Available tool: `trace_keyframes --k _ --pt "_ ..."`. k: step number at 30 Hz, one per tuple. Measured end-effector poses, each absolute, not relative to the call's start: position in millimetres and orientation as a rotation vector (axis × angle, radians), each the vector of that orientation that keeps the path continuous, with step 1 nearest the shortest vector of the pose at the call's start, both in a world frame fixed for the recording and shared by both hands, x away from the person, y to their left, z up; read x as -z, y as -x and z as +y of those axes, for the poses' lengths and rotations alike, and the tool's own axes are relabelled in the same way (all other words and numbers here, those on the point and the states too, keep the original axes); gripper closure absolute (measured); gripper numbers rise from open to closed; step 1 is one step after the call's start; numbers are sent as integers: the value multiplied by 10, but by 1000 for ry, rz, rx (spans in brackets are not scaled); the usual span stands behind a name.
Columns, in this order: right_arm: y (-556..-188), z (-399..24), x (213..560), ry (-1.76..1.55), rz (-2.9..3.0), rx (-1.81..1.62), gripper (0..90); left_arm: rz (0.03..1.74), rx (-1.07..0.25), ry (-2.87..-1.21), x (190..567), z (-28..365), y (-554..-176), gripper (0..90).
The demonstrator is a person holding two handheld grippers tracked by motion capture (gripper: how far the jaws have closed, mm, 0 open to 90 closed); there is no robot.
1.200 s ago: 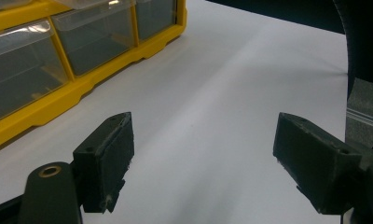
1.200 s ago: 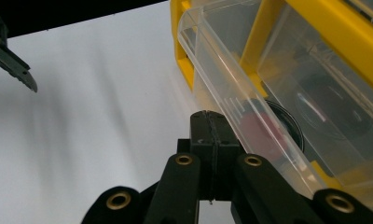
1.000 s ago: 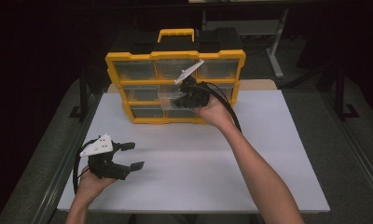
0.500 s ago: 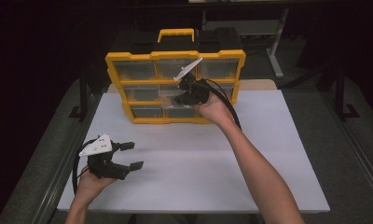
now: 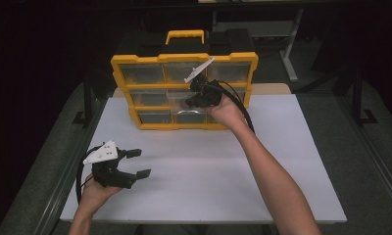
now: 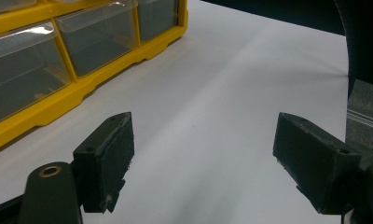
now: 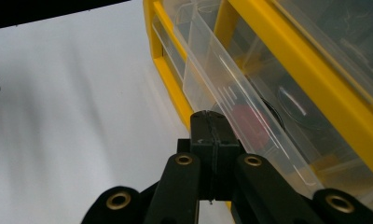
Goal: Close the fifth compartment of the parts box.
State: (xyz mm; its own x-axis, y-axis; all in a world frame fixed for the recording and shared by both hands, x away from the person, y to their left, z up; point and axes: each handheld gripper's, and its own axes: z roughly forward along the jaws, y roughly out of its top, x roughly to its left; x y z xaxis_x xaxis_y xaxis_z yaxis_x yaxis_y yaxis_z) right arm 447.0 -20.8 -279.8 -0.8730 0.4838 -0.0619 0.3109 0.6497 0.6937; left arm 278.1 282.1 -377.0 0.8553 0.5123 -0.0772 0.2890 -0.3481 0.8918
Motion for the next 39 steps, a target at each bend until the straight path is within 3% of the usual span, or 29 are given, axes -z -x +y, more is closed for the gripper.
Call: trace_keyframes --k 39 --pt "-4586 -344 2764 -672 2563 -1001 890 596 -261 -1959 3768 2828 -2785 207"
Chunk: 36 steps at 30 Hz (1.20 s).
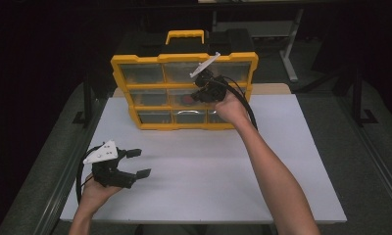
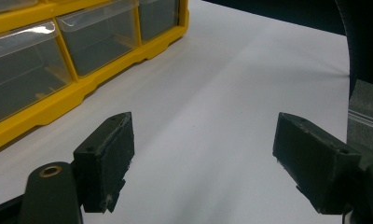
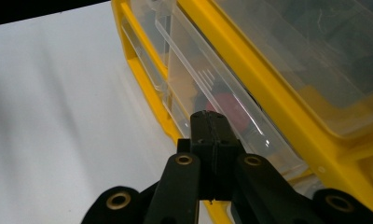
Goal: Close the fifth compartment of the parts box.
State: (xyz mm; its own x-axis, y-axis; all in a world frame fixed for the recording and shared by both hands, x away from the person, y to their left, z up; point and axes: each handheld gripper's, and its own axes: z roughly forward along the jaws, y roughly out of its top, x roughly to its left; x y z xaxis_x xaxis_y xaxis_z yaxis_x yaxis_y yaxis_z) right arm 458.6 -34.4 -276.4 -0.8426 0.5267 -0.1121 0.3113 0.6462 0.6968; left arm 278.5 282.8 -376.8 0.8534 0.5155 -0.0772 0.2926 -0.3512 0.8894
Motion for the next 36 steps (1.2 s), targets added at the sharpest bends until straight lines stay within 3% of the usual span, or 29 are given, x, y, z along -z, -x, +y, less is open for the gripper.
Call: trace_keyframes --k 36 --pt "-4596 -356 2779 -719 2528 -1010 887 597 -264 -1954 3769 2822 -2782 208"
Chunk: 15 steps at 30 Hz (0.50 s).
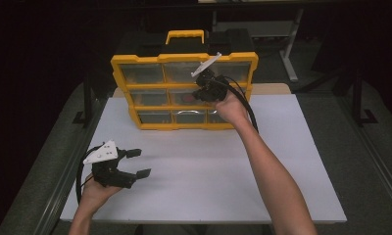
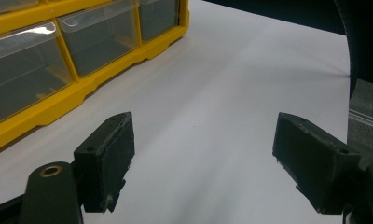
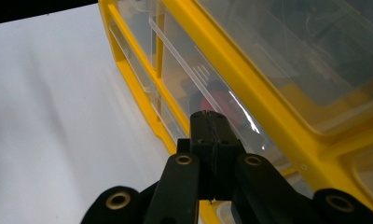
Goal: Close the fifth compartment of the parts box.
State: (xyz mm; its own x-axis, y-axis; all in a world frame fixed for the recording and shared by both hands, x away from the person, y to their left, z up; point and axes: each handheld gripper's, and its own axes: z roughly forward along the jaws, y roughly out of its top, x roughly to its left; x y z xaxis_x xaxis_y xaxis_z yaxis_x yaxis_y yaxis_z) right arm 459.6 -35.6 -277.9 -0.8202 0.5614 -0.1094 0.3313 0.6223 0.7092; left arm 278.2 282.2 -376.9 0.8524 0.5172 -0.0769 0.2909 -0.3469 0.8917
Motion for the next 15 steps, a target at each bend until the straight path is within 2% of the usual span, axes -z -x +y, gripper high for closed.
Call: trace_keyframes --k 6,15 --pt "-4596 -347 2795 -718 2528 -1017 876 595 -267 -1955 3774 2818 -2784 208" --pt "-4552 -371 2857 -746 2547 -1103 814 603 -257 -1967 3777 2819 -2785 208"
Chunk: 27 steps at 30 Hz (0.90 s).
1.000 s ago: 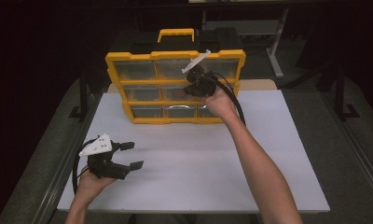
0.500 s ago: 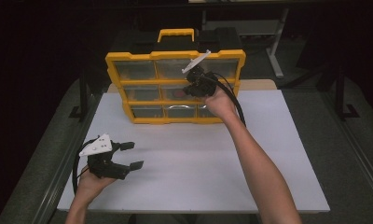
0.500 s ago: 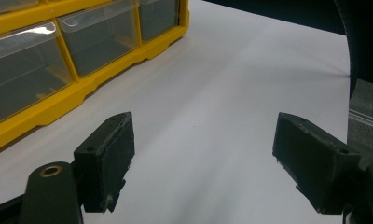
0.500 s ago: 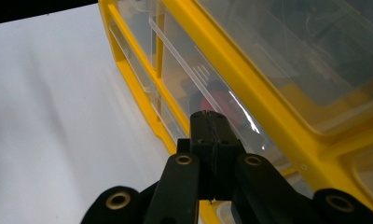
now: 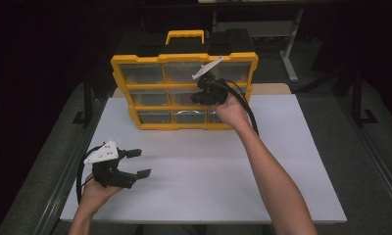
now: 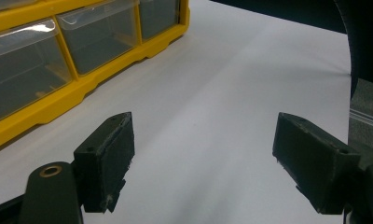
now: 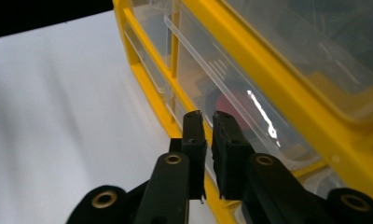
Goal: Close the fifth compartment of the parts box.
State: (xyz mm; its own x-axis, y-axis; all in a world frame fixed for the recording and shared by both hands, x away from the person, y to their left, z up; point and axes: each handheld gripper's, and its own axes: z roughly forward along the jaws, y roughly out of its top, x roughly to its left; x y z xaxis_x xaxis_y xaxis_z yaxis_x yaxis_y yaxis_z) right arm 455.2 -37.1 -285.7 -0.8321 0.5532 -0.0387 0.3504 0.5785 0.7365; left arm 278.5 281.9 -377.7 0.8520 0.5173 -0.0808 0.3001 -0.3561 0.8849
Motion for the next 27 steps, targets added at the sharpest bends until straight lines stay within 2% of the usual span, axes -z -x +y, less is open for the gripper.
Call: trace_keyframes --k 15,27 --pt "-4394 -717 2975 -779 2554 -1279 596 622 -248 -1980 3809 2785 -2805 207" --pt "-4264 -955 3065 -822 2528 -1354 473 633 -243 -1996 3832 2776 -2815 206"
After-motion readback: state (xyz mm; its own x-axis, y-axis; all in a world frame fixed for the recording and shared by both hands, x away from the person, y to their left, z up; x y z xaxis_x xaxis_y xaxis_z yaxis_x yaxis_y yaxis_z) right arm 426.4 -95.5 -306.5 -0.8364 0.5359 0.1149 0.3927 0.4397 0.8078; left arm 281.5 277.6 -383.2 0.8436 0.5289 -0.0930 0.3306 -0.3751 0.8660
